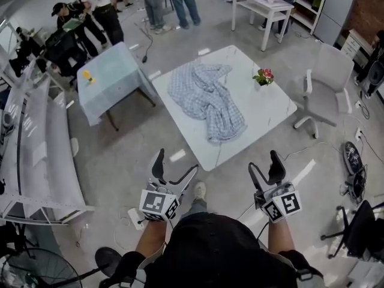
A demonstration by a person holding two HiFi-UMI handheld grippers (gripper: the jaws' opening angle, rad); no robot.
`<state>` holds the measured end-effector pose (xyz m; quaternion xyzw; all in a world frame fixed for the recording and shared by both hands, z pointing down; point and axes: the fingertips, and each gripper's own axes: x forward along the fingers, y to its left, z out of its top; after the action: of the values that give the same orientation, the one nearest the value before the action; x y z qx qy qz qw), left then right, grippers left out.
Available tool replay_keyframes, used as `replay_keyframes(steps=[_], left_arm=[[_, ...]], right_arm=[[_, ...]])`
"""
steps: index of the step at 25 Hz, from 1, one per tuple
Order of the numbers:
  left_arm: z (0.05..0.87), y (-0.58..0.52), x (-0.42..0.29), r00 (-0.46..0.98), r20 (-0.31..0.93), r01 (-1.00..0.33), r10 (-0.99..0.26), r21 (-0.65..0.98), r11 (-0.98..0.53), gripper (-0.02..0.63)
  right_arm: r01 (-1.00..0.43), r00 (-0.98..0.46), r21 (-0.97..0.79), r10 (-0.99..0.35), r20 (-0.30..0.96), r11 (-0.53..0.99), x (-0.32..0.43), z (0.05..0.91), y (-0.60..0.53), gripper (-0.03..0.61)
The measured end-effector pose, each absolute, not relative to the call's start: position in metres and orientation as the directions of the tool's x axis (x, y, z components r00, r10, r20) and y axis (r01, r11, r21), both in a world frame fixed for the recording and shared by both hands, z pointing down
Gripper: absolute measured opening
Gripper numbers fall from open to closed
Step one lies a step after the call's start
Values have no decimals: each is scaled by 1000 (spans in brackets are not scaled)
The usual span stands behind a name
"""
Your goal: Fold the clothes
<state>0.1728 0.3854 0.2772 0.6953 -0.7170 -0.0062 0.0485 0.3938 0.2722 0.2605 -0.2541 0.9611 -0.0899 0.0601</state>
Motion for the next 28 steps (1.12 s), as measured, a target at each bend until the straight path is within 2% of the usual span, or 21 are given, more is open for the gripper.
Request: replay_keyframes(steps=[12,20,25,28], left_arm=[[280,280,90,104,46,-992,-994,82,-100,503],[291,234,78,208,45,-975,-977,94,-204,503],[318,217,82,279,100,-955,-955,130,-265,503],[333,209,87,309,146,-948,-940,132,-291,503]], right_arm=[[-575,-806,-135,-587,-71,807,312,249,191,347],[-614,-782,-107,-621,-51,782,281,255,166,344],[-661,-747,-96,-665,-5,744,285,272,154,341],[-691,-721,-93,-693,6,717,294,282,143,301]])
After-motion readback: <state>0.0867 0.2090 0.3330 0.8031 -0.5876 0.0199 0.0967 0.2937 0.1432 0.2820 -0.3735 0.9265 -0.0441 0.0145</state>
